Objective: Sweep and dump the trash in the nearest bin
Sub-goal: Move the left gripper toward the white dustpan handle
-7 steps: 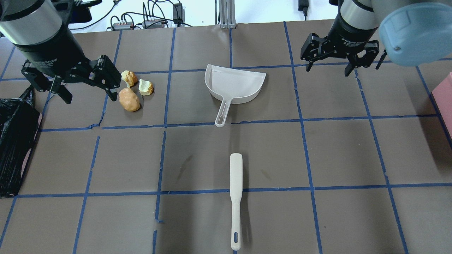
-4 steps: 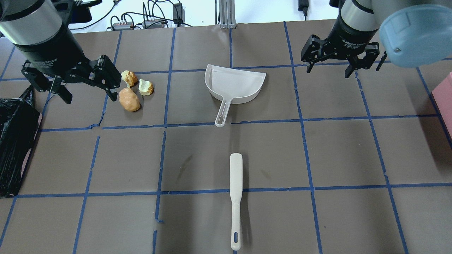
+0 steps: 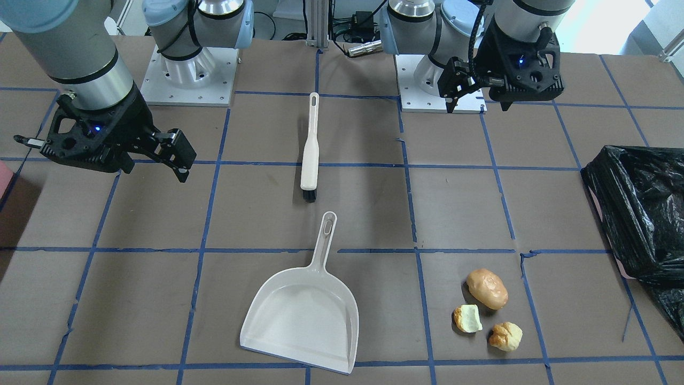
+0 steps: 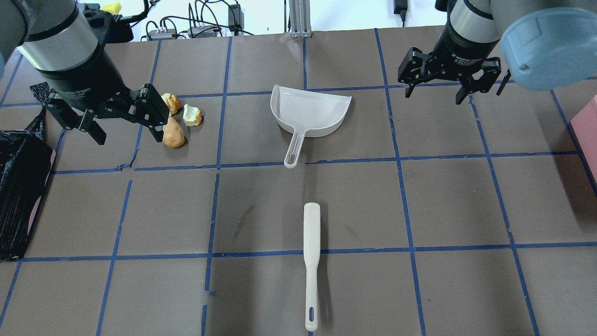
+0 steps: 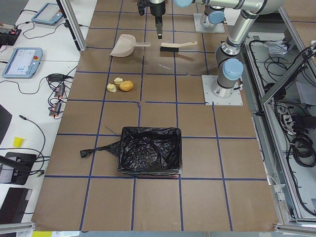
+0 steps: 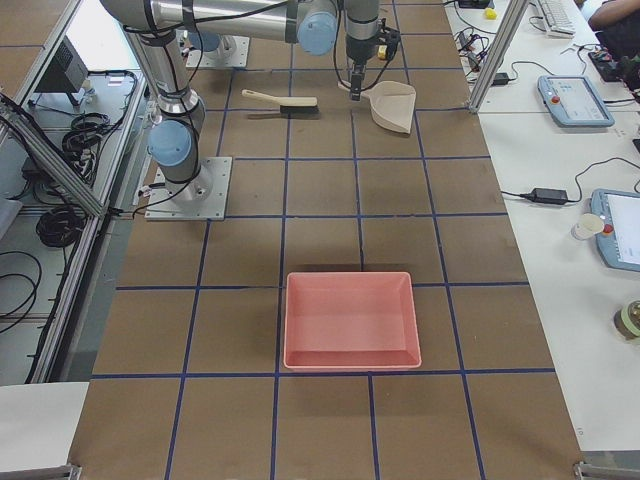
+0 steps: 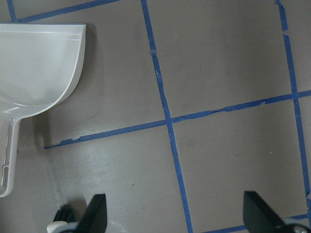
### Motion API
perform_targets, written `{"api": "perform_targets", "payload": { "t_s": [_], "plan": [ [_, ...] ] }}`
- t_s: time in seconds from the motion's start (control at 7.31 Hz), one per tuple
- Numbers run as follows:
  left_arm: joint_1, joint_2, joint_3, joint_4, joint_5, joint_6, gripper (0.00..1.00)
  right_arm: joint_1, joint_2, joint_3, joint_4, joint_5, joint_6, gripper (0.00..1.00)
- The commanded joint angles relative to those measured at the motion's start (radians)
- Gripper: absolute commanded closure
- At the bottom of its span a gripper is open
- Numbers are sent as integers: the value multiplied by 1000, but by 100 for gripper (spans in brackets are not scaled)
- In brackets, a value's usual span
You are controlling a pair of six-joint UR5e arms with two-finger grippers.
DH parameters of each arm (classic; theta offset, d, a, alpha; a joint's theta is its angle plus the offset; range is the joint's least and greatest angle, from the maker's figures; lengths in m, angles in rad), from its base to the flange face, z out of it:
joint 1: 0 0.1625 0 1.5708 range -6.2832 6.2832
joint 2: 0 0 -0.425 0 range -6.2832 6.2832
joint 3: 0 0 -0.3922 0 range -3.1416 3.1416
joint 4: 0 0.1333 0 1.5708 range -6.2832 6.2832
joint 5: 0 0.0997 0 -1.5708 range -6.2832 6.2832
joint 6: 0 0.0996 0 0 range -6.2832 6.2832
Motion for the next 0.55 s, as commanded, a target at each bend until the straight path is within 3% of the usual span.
{"api": "perform_targets", "payload": {
  "t_s": [0.0, 0.14, 0.41],
  "plan": [
    [-38, -21, -25, 73, -6, -1, 0, -2, 1, 0, 0, 0, 0, 0],
    [-62, -27, -42, 102, -9, -16, 0, -5, 1, 0, 0, 0, 0, 0],
    [-149, -95, -117, 327, -78, -67, 0, -5, 1, 0, 0, 0, 0, 0]
  ]
}}
